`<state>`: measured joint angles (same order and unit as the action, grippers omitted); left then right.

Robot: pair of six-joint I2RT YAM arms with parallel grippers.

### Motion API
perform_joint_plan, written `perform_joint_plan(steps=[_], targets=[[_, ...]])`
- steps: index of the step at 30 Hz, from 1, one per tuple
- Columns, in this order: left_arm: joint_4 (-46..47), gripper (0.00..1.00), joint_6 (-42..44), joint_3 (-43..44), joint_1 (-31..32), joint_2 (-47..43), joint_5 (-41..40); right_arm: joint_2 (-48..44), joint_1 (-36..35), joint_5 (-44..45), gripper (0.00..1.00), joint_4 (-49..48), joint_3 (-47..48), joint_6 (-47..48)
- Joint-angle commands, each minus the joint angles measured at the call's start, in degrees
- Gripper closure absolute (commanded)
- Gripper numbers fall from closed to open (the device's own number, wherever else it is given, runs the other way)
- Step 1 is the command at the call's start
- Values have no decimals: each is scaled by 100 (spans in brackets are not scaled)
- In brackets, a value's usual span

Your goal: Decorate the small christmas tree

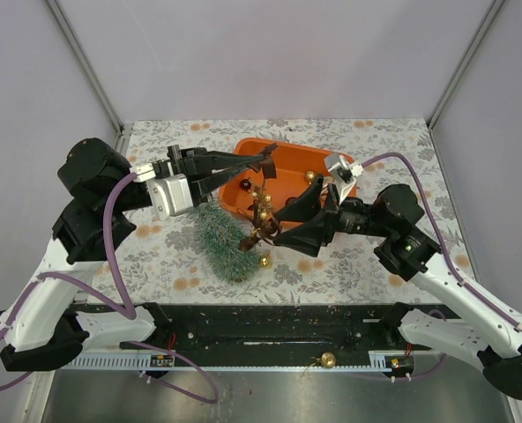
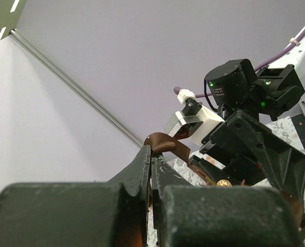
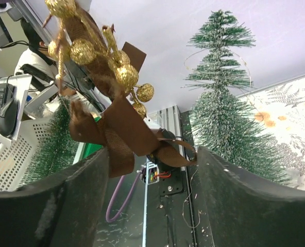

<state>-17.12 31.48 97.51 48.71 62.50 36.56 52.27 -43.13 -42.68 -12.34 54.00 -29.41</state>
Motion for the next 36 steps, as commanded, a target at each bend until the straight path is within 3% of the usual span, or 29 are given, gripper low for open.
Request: perform_joint_plan(steps=[1,6,8,11,14,15,16,18,21,25,32,36], targets=[[157,100,68,154,25,-10,-140,46,-107,250,30,-1014,85,50],[157,100,103,92,16,-97,-210,125,-99,330,69,-1473,-38,-241],[70,100,165,127,25,-124,-228,117,-107,365,79,-1526,-73,-293],[-80,100,288,101,25,-229,-254,82,-90,339,86,-1491,-39,-302],[-115,100,393,39,51,-361,-307,64,-99,260,87,-1429,-12,-311],[-133,100,411,31,60,-379,-333,73,-107,216,86,-1421,-3,-346],[-159,100,446,31,69,-405,-351,90,-107,155,79,-1420,-3,-364],[-168,100,481,31,77,-440,-386,125,-107,14,54,-1350,14,-408],[-203,100,525,13,95,-467,-404,169,-186,-4,40,-1359,5,-425],[-195,100,587,-31,113,-493,-430,380,-414,66,29,-1350,49,-320],[-204,100,622,-66,130,-528,-491,846,-1179,339,22,-920,392,462],[-204,100,657,-171,121,-590,-509,741,-1232,505,35,-937,314,445]])
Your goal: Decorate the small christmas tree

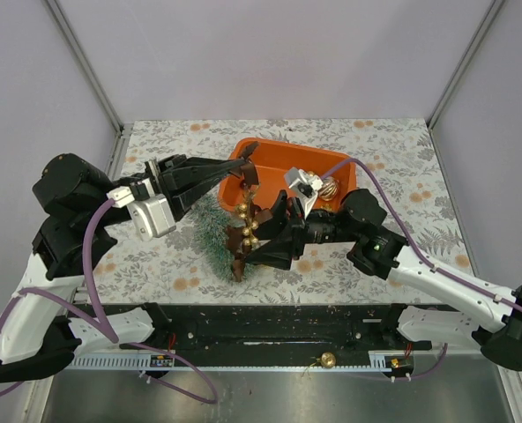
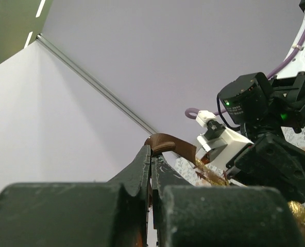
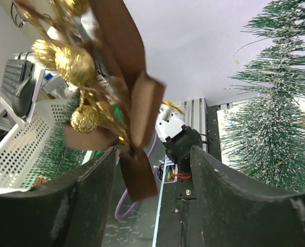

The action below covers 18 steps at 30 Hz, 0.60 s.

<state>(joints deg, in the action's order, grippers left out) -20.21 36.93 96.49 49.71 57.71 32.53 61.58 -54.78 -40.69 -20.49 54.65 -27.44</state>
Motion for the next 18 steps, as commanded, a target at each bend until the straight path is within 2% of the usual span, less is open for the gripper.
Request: perform_joint_plan(steps=[1,6,11,18], targets=[[105,100,104,-103,30,-129,-107,-234,-76,368,40,-131,221,231],[113,100,113,-121,21,-155,-107,-340,-67,509,74,-113,169,178],[113,100,148,-121,30,-216,-203,-366,-67,632,99,18,160,195],[-167,100,797,-130,12,-480,-406,-638,-67,1132,100,799,326,660]])
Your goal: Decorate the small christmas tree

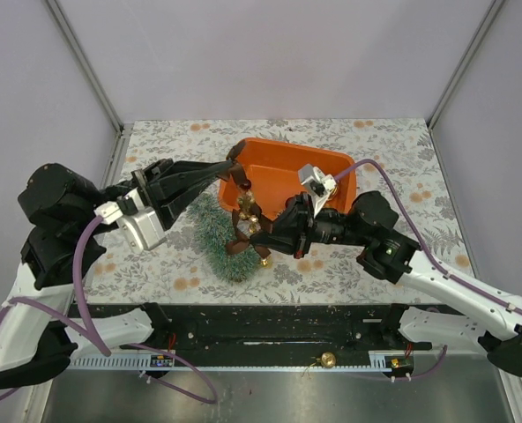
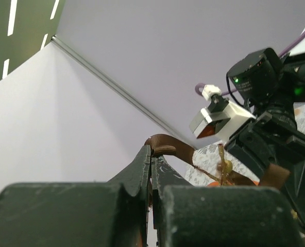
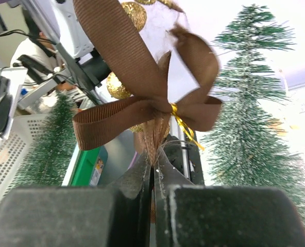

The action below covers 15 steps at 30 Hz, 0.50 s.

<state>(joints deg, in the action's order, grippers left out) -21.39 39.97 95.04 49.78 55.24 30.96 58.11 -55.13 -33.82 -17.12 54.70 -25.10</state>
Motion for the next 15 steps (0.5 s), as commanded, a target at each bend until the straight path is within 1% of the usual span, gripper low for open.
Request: perform_joint_plan(steps=[1,3,8,15], targets=[[-119,100,608,-21,14,-312,-292,-343,-32,577,100,682,374,514],[-164,100,801,-152,6,-461,-458,-414,-32,736,100,964,498,751],[-322,100,943,-407,-29,-866,-855,-528,-32,1141,100,1448,840,1165],[-1024,100,697,-381,-144,-1314,-574,-660,-32,1572,100,2090,1148,1482]])
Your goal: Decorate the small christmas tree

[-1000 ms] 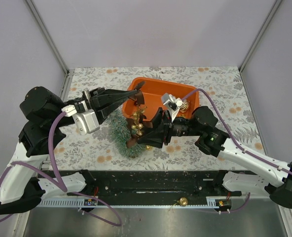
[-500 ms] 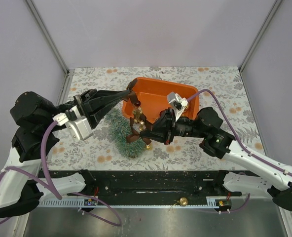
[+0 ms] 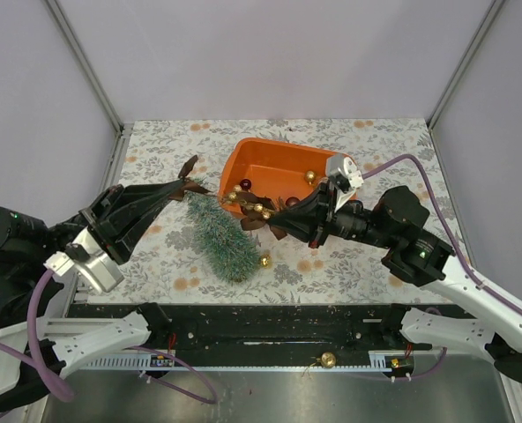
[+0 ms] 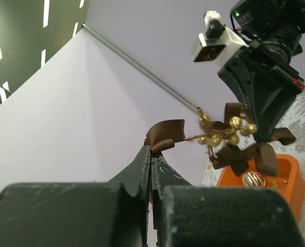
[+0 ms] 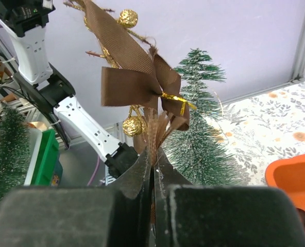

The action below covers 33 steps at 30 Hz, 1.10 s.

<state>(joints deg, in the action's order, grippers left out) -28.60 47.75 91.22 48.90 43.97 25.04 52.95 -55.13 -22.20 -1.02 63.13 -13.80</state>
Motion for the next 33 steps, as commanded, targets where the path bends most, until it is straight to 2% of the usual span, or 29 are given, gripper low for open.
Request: perform_joint_plan(steps=[1,7,14,22,28,33], targets=[[-452,100,-125,-8,-57,-256,54,-171,-32,418,100,584,348,361],[-1094,100,-354,-516,-109,-757,194,-215,-41,453,100,963,419,387],[-1270,100,-644,-1308,-153,-1285,81,154,-32,690,100,1007,533,624],[-2061,100,-556,-1545,-153,-1584,133,470,-32,1129,100,1060,648,1020],[-2790,100,-372,-2054,-144,-1786,54,690,-32,1507,100,1060,656,1301],[-2573,100,-388,-2907,-153,-2163,-384,813,-33,1797,100,911,595,1547]])
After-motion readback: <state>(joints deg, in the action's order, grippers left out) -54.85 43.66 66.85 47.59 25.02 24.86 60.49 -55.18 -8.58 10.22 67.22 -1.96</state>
